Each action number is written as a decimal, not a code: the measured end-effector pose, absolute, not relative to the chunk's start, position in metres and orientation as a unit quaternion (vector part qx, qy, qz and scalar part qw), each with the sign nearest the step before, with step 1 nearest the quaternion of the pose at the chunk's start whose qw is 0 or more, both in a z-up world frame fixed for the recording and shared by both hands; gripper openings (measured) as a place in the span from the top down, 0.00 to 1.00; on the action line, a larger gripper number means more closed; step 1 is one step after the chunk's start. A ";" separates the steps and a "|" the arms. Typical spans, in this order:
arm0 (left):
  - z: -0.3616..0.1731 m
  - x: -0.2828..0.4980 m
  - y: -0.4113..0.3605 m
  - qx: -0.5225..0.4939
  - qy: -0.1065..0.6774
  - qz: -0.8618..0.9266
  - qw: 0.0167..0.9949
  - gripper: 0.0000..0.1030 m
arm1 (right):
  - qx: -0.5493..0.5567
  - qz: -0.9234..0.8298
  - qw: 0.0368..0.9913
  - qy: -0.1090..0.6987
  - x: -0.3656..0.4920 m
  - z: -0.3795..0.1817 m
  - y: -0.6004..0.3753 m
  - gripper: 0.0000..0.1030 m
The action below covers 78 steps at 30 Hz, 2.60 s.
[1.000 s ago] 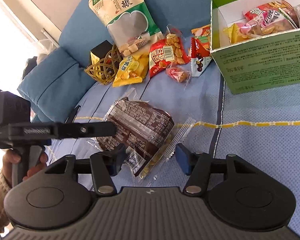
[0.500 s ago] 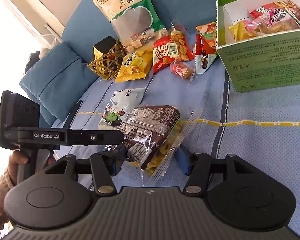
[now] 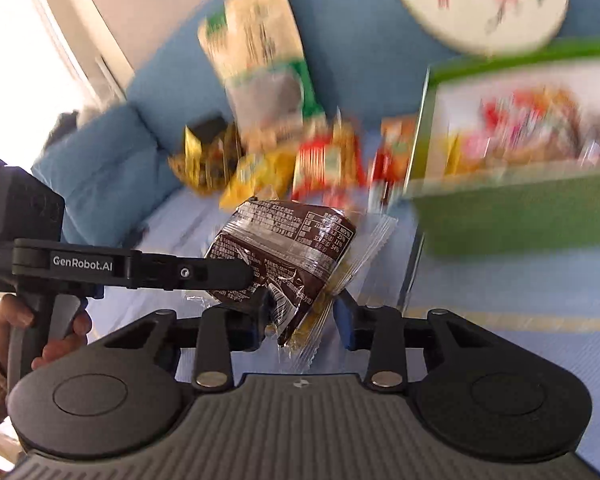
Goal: Organize snacks
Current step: 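Carry the brown-label bag into the green box and open the left gripper, then grasp the white 'I'm' snack bag with the left gripper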
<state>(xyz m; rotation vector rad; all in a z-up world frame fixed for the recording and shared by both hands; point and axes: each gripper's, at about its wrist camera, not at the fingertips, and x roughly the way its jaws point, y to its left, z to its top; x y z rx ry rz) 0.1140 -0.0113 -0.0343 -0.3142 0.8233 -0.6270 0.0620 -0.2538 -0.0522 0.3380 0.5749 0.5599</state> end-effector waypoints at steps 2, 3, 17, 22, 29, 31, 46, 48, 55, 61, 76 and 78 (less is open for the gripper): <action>-0.023 0.122 -0.022 -0.149 0.379 -0.311 0.858 0.82 | 0.165 0.258 0.919 0.247 0.060 -0.045 -0.264 0.41; -0.018 0.127 -0.028 -0.149 0.373 -0.318 0.859 0.82 | 0.169 0.250 0.924 0.234 0.061 -0.042 -0.270 0.41; -0.003 0.202 -0.152 -0.115 0.355 -0.375 0.848 0.82 | 0.202 0.088 0.963 0.155 0.093 -0.040 -0.355 0.46; -0.005 0.220 -0.183 -0.113 0.359 -0.385 0.842 0.82 | 0.206 0.051 0.967 0.143 0.099 -0.043 -0.374 0.48; -0.013 0.231 -0.208 -0.089 0.354 -0.352 0.862 0.21 | 0.182 -0.022 0.973 0.139 0.113 -0.057 -0.390 0.35; -0.014 0.228 -0.205 -0.082 0.344 -0.332 0.874 0.05 | 0.142 -0.064 0.977 0.145 0.116 -0.062 -0.386 0.24; -0.003 0.151 -0.079 -0.080 0.340 -0.279 0.895 0.00 | 0.079 0.099 0.981 0.143 0.081 -0.039 -0.293 0.14; -0.008 0.139 -0.057 -0.083 0.347 -0.264 0.896 0.00 | 0.079 0.140 0.975 0.153 0.079 -0.040 -0.277 0.13; -0.025 0.116 0.018 -0.090 0.358 -0.188 0.910 0.00 | 0.069 0.242 0.945 0.209 0.073 -0.052 -0.220 0.13; -0.037 0.128 0.062 -0.125 0.368 -0.134 0.911 0.00 | 0.052 0.289 0.923 0.247 0.072 -0.069 -0.185 0.13; -0.066 0.133 0.017 -0.142 0.419 -0.251 0.861 0.57 | 0.108 0.300 0.903 0.290 0.075 -0.079 -0.197 0.13; -0.060 0.133 0.024 -0.154 0.407 -0.239 0.868 0.34 | 0.117 0.295 0.902 0.291 0.076 -0.078 -0.200 0.13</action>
